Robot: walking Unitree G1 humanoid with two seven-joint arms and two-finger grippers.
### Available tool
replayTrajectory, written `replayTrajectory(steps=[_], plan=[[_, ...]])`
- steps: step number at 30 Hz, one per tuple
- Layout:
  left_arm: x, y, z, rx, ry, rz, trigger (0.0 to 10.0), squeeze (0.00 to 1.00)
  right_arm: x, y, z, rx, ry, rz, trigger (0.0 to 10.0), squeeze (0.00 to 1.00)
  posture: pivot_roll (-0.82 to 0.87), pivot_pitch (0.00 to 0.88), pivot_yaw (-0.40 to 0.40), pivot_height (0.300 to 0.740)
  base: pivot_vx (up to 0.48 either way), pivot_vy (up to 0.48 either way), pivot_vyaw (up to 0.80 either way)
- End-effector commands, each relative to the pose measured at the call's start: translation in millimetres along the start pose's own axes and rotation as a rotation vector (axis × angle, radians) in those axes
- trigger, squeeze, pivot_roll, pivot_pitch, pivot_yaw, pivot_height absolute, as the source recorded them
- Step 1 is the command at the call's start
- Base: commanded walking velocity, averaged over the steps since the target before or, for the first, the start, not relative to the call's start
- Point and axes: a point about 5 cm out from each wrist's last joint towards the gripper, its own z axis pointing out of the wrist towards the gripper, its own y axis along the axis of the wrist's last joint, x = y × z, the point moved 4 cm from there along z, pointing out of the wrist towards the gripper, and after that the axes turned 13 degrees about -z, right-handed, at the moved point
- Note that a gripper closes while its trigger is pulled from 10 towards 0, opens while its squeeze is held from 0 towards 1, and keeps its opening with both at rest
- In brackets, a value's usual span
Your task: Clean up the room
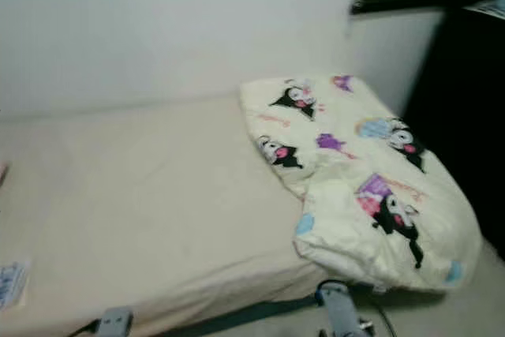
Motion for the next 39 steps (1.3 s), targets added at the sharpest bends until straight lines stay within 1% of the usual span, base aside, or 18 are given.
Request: replayTrajectory(steps=[1,3,6,8,12,13,14,15,16,18,24,29,33,35,37,38,39], plan=[[-4.6,2.2,0.7,-0.009,-0.028,-0.010,10.0,0.00,-5.3,-5.7,-0.7,0.019,-0.019,0.008,10.0,0.00,-0.12,0.051,0.000,0.740,0.000,-0.465,0.80],[-5.3,2.4,0.7,-0.011,-0.034,-0.011,10.0,0.00,-6.3,-6.1,-0.7,0.021,-0.027,0.009,10.0,0.00,-0.12,0.052,0.000,0.740,0.000,-0.465,0.80],[-6.5,3.0,0.6,-0.018,-0.045,-0.016,10.0,0.00,-9.8,-5.8,-0.8,0.017,-0.048,0.023,10.0,0.00,-0.12,0.052,-0.001,0.740,0.000,-0.461,0.00],[-8.2,4.0,0.5,-0.025,-0.061,-0.011,10.0,0.00,-12.5,-8.0,-1.0,0.034,-0.064,0.015,10.0,0.00,-0.12,0.053,-0.001,0.740,0.000,-0.463,0.00],[-9.7,5.0,0.4,-0.032,-0.076,-0.005,10.0,0.00,-13.0,-9.3,-1.1,0.043,-0.067,0.013,10.0,0.00,-0.12,0.054,-0.001,0.740,0.000,-0.465,0.00],[-28.0,30.4,5.7,-0.077,-0.115,-0.002,10.0,0.00,-12.7,-9.6,-1.1,0.044,-0.067,0.015,10.0,0.00,-0.12,0.055,0.000,0.740,0.000,-0.461,0.00],[-42.0,49.4,8.4,-0.110,-0.144,0.001,10.0,0.00,-12.5,-9.8,-1.1,0.044,-0.067,0.015,10.0,0.00,-0.12,0.055,0.000,0.740,0.000,-0.461,0.00],[-62.5,76.5,10.2,-0.154,-0.185,0.009,10.0,0.00,-11.6,-10.4,-1.2,0.046,-0.067,0.015,10.0,0.00,-0.12,0.056,0.001,0.740,0.000,-0.465,0.00],[-65.4,80.3,10.2,-0.159,-0.190,0.013,10.0,0.00,-11.2,-10.6,-1.2,0.047,-0.067,0.014,10.0,0.00,-0.12,0.056,0.001,0.740,0.000,-0.465,0.00],[-67.7,83.4,10.3,-0.161,-0.195,0.017,10.0,0.00,-10.8,-11.0,-1.3,0.049,-0.068,0.015,10.0,0.00,-0.12,0.057,0.001,0.740,0.000,-0.463,0.00],[-68.3,83.5,10.3,-0.159,-0.199,0.014,10.0,0.00,-11.1,-11.5,-1.3,0.052,-0.072,0.016,10.0,0.00,-0.12,0.058,0.001,0.740,0.000,-0.463,0.00],[-75.2,86.3,10.2,-0.171,-0.221,0.004,10.0,0.00,-12.2,-11.8,-1.4,0.055,-0.076,0.016,10.0,0.00,-0.12,0.058,-0.003,0.740,0.000,-0.463,0.00],[-82.1,93.5,9.8,-0.186,-0.242,-0.016,10.0,0.00,-13.0,-11.5,-1.4,0.053,-0.078,0.025,10.0,0.00,-0.12,0.059,-0.004,0.740,0.000,-0.463,0.00],[-82.1,93.5,9.8,-0.186,-0.242,-0.016,10.0,0.00,-13.0,-11.5,-1.4,0.053,-0.078,0.025,10.0,0.00,-0.12,0.059,-0.004,0.740,0.000,-0.461,0.00],[-85.3,101.8,8.7,-0.218,-0.252,-0.026,10.0,0.00,-13.7,-11.7,-1.4,0.054,-0.081,0.028,10.0,0.00,-0.13,0.058,-0.005,0.740,0.000,-0.413,0.00],[-85.3,101.8,8.7,-0.218,-0.252,-0.026,10.0,0.00,-13.7,-11.7,-1.4,0.054,-0.081,0.028,10.0,0.00,-0.13,0.058,-0.005,0.740,0.000,-0.364,0.00],[-86.9,109.4,7.5,-0.248,-0.256,-0.048,10.0,0.00,-14.1,-11.8,-1.4,0.054,-0.082,0.031,10.0,0.00,-0.12,0.058,-0.007,0.740,0.000,0.000,0.00]])
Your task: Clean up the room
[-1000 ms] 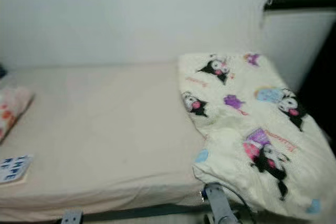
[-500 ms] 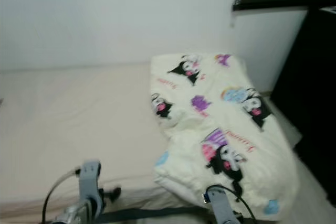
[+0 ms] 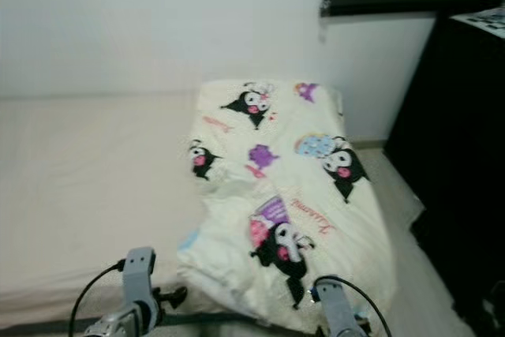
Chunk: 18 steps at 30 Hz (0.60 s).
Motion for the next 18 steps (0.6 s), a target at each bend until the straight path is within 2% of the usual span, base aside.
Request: replayTrajectory(steps=[1,3,15,17,18], plan=[[6.8,-0.5,-2.1,-0.010,0.021,-0.024,10.0,0.00,8.5,1.4,-0.3,0.001,0.020,0.021,10.0,0.00,-0.12,0.058,-0.007,0.740,0.000,0.000,0.00],[2.5,8.8,-0.2,-0.039,0.002,-0.039,10.0,0.00,8.8,1.9,-0.2,-0.001,0.023,0.020,10.0,0.00,-0.12,0.058,-0.008,0.740,0.000,0.000,0.00],[-12.6,22.8,3.6,-0.086,-0.057,-0.035,10.0,0.00,9.6,1.0,-0.3,0.003,0.026,0.016,10.0,0.00,-0.13,0.059,-0.011,0.740,0.000,0.000,0.00],[-15.8,27.9,4.3,-0.108,-0.065,-0.035,10.0,0.00,10.4,0.7,-0.3,0.005,0.033,0.026,10.0,0.00,-0.13,0.061,-0.011,0.740,0.000,0.000,0.00],[-20.3,39.8,5.1,-0.158,-0.070,-0.031,10.0,0.00,10.8,0.3,-0.2,0.015,0.034,0.039,10.0,0.00,-0.13,0.062,-0.011,0.732,0.000,0.000,0.00]])
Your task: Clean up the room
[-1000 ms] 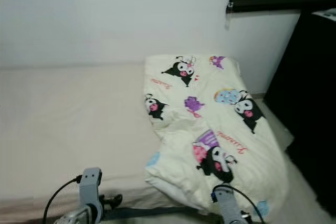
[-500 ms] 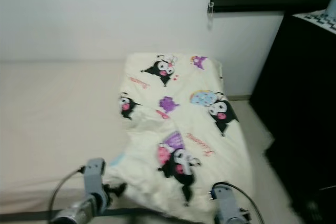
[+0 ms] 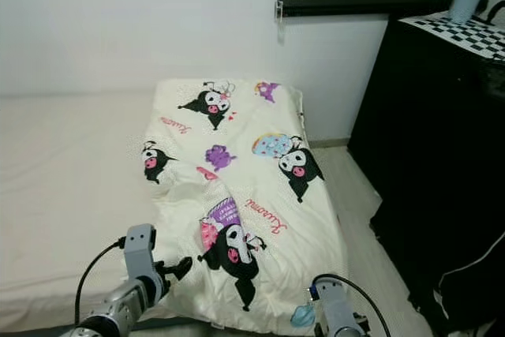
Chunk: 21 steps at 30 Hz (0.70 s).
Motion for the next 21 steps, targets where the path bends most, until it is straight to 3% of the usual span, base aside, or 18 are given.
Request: replayTrajectory(steps=[1,7,11,17,21], plan=[[-4.8,10.4,2.2,-0.047,-0.009,0.001,10.0,0.00,3.5,-3.6,-0.2,0.022,0.013,0.033,10.0,0.00,-0.13,0.062,-0.011,0.732,0.000,0.000,0.00],[7.0,46.2,1.7,-0.195,0.103,-0.016,10.0,0.00,-0.5,14.0,0.9,-0.048,0.014,0.072,10.0,0.00,-0.14,0.061,-0.007,0.704,0.000,0.000,0.00],[11.6,54.9,0.3,-0.221,0.130,0.004,10.0,0.00,-4.1,23.1,1.1,-0.083,0.012,0.091,10.0,0.00,-0.15,0.061,-0.006,0.694,0.000,0.000,0.00],[21.8,56.7,-2.4,-0.213,0.191,0.080,10.0,0.00,-12.3,44.6,1.0,-0.158,0.009,0.135,10.0,0.00,-0.16,0.065,0.002,0.674,0.000,0.000,0.00],[25.5,51.5,-3.7,-0.199,0.206,0.083,10.0,0.00,-16.4,59.4,0.2,-0.211,0.016,0.176,10.0,0.00,-0.16,0.067,0.006,0.659,0.000,0.000,0.00]])
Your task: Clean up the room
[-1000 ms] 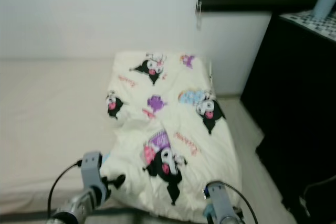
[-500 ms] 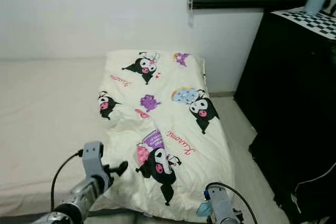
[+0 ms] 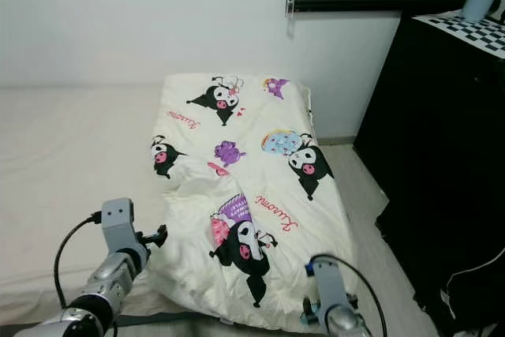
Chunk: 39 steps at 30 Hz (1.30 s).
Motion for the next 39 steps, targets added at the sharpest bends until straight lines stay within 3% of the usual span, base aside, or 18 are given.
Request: replayTrajectory(steps=[1,10,11,15,24,29,31,32,36,38,39], plan=[[7.5,-8.3,-3.0,0.026,0.021,0.001,10.0,0.00,-0.1,5.3,0.2,-0.031,0.005,0.030,10.0,0.00,-0.16,0.068,0.006,0.654,0.000,0.000,0.00],[-7.8,-7.7,-1.0,0.018,-0.038,-0.065,10.0,0.00,1.6,23.6,1.4,-0.101,0.034,0.039,10.0,0.00,-0.16,0.072,0.005,0.629,0.000,0.000,0.00],[-12.5,-5.0,0.5,0.007,-0.047,-0.180,10.0,0.00,2.3,31.0,1.5,-0.133,0.046,0.059,10.0,0.00,-0.16,0.073,0.005,0.619,0.000,0.000,0.00],[-19.8,-1.1,2.2,-0.006,-0.074,-0.264,10.0,0.00,4.2,40.1,1.4,-0.173,0.066,0.077,10.0,0.00,-0.16,0.077,0.010,0.604,0.000,0.000,0.00],[-27.8,16.5,6.5,-0.059,-0.102,-0.298,10.0,0.00,6.0,50.8,0.7,-0.221,0.086,0.087,10.0,0.00,-0.17,0.079,0.013,0.579,0.000,0.000,0.00],[-28.1,58.4,10.8,-0.205,-0.097,-0.261,10.0,0.00,12.1,66.1,-2.7,-0.319,0.143,0.119,10.0,0.00,-0.17,0.082,0.016,0.574,0.000,0.000,0.00],[-28.2,63.0,10.8,-0.223,-0.100,-0.258,10.0,0.00,13.2,67.0,-3.1,-0.325,0.151,0.119,10.0,0.00,-0.17,0.082,0.016,0.574,0.000,0.000,0.00],[-31.4,82.0,11.5,-0.276,-0.139,-0.292,10.0,0.00,16.4,70.1,-4.1,-0.344,0.172,0.118,10.0,0.00,-0.17,0.085,0.014,0.574,0.000,0.000,0.00],[-41.4,106.1,10.5,-0.340,-0.233,-0.314,10.0,0.00,19.1,72.5,-4.8,-0.358,0.188,0.113,10.0,0.00,-0.17,0.088,0.012,0.574,0.000,0.000,0.00],[-42.2,113.4,9.8,-0.361,-0.244,-0.300,10.0,0.00,19.5,72.9,-4.9,-0.359,0.190,0.112,10.0,0.00,-0.17,0.090,0.011,0.574,0.000,0.000,0.00],[-40.3,121.1,9.1,-0.384,-0.232,-0.252,10.0,0.00,19.7,73.8,-5.0,-0.362,0.191,0.110,10.0,0.00,-0.17,0.092,0.012,0.574,0.000,0.000,0.00]])
